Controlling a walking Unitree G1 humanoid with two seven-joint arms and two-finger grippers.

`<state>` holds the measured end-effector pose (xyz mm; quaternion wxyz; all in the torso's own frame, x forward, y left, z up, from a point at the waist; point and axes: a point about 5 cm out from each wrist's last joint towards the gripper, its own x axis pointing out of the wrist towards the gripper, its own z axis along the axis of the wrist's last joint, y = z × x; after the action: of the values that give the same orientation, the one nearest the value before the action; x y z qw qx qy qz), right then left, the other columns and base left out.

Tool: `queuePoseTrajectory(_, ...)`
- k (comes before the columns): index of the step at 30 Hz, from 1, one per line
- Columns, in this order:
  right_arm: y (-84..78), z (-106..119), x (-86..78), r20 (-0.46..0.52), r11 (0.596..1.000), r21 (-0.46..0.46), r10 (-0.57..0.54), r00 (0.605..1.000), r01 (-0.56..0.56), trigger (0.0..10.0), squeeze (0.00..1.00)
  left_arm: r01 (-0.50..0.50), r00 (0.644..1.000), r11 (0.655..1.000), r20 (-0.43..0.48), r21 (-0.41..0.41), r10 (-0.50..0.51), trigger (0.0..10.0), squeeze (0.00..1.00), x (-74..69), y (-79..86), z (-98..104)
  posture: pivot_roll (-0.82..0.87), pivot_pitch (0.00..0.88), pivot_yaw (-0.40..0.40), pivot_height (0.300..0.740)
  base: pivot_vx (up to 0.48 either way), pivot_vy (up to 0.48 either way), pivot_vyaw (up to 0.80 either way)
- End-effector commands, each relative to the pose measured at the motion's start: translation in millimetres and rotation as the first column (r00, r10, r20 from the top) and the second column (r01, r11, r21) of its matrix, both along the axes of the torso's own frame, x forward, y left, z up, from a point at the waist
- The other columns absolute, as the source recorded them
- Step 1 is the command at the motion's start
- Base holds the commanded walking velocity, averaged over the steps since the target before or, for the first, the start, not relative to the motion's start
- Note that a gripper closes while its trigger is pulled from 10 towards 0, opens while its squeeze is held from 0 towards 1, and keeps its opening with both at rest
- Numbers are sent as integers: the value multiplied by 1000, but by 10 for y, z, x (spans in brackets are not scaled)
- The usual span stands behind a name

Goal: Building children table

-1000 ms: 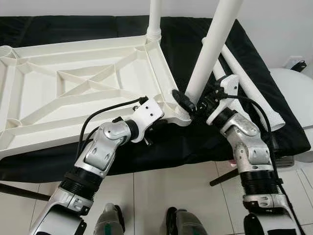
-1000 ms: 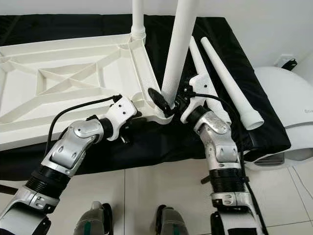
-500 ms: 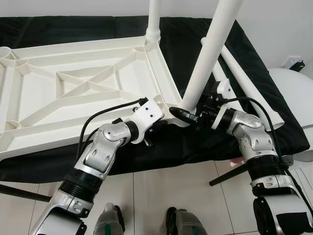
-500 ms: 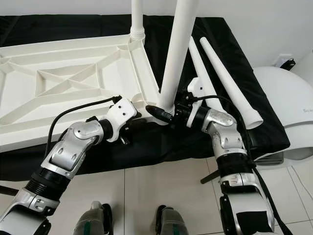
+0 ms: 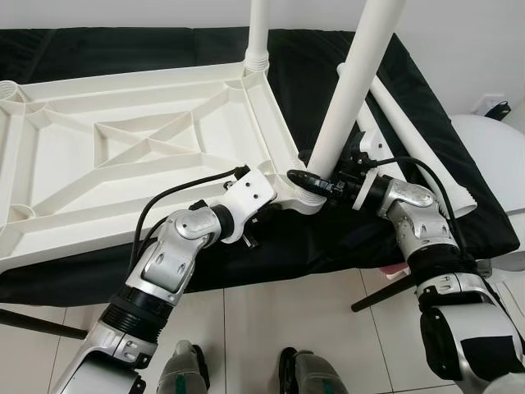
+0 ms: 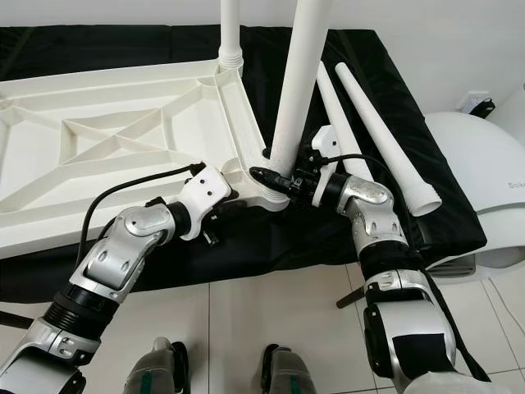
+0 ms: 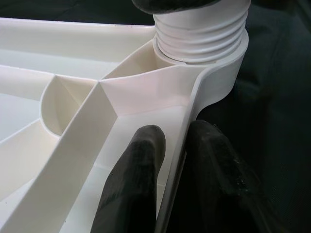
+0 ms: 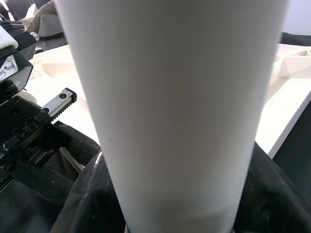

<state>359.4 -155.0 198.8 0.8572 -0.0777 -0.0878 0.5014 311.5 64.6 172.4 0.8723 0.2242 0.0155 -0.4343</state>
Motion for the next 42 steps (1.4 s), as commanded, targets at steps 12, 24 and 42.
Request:
queuePoseTrajectory(12, -71, -69, -64, 17, 984, 98, -148, 989, 145, 0, 0, -42, 998, 999, -40, 22, 43, 10000, 0, -47, 16, -155, 47, 151, -41, 740, 0, 0, 0)
queuePoseTrajectory(24, 46, -216, -163, -63, 850, 201, -485, 872, 487, 0, 0, -38, 998, 999, -49, 19, 39, 10000, 0, -81, 0, -185, 41, 141, -44, 740, 0, 0, 0)
queuePoseTrajectory(42, 514, -233, -414, -75, 624, 262, -748, 660, 736, 0, 0, -32, 999, 999, -43, 23, 33, 10000, 0, -82, -17, -182, 54, 115, -46, 740, 0, 0, 0)
